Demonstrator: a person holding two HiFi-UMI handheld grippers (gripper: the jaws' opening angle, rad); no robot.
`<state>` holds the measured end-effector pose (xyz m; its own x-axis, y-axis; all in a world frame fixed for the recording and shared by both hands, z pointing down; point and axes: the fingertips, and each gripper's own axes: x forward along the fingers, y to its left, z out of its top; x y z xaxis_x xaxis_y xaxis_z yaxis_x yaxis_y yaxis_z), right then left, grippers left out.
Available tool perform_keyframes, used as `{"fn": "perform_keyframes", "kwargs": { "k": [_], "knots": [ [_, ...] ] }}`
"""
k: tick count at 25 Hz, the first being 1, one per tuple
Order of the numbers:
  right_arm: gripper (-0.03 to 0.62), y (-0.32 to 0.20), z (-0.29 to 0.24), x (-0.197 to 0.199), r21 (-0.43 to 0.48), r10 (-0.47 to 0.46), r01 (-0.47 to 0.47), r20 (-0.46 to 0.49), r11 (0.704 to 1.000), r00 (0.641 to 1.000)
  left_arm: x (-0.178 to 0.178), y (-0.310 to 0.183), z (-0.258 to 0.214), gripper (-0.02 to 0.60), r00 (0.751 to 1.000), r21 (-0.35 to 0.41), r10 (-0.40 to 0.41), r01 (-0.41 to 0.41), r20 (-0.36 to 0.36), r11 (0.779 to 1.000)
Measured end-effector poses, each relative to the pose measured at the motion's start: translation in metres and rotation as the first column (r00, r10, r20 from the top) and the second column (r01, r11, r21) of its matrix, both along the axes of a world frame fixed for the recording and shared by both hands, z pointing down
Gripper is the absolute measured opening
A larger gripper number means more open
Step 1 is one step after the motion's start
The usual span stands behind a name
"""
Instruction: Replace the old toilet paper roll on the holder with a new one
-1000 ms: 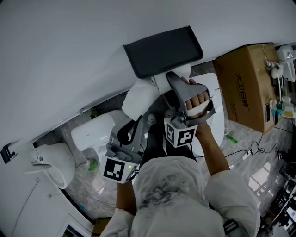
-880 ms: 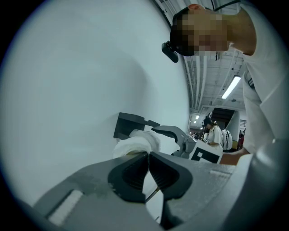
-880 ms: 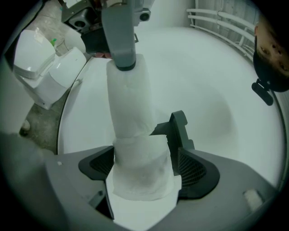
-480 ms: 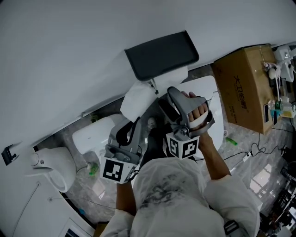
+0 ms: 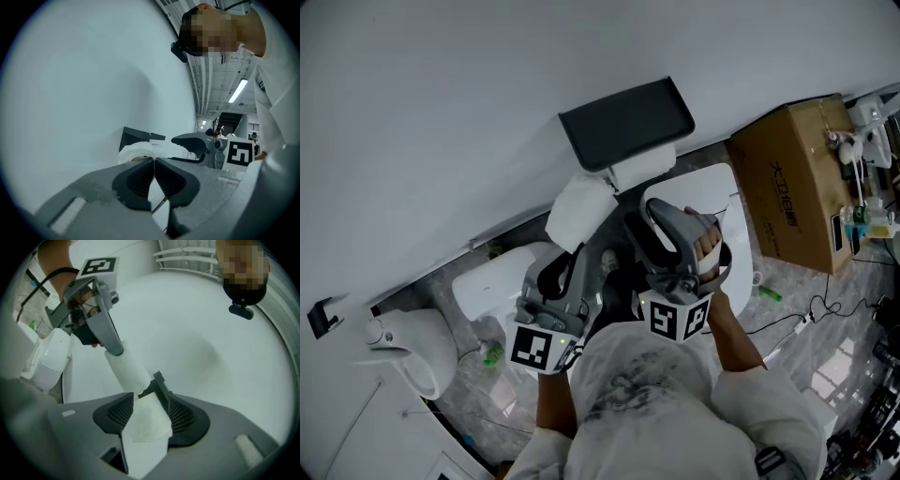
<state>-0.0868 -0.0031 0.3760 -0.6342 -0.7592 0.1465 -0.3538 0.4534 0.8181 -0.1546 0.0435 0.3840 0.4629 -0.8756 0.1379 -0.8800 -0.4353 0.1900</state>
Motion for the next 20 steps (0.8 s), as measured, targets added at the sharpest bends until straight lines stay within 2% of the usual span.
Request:
{"fn": "perform_keyframes", "kwargs": {
  "k": [5,8,13,16,20],
  "knots": [
    [0.136,0.0,-0.027,0.007,-0.075,0.023,-0.011,0.162,0.997,0.986,0.0,-0.001,-0.016,0.015,1.0,0.028,-0.007,0.007,0.009,1.0],
    [0.089,0.001,-0.042,0.012,-0.138,0.041,-0.004,0.262,0.99,0.964,-0.001,-0.001,-0.026,0.017,1.0,0.04,-0.019,0.019,0.02,0.999],
    [0.022,0.0,-0.069,0.019,-0.193,0.061,0.012,0.371,0.981,0.927,-0.001,-0.003,-0.045,0.015,0.998,0.066,-0.046,0.043,0.035,0.997],
    [0.002,0.001,-0.077,0.024,-0.274,0.073,0.062,0.458,0.96,0.886,-0.001,-0.004,-0.052,0.015,0.997,0.08,-0.06,0.057,0.041,0.995],
    [0.002,0.005,-0.08,0.033,-0.391,0.118,0.136,0.559,0.91,0.821,0.001,-0.004,-0.061,0.015,0.996,0.097,-0.074,0.069,0.046,0.993]
  ]
}}
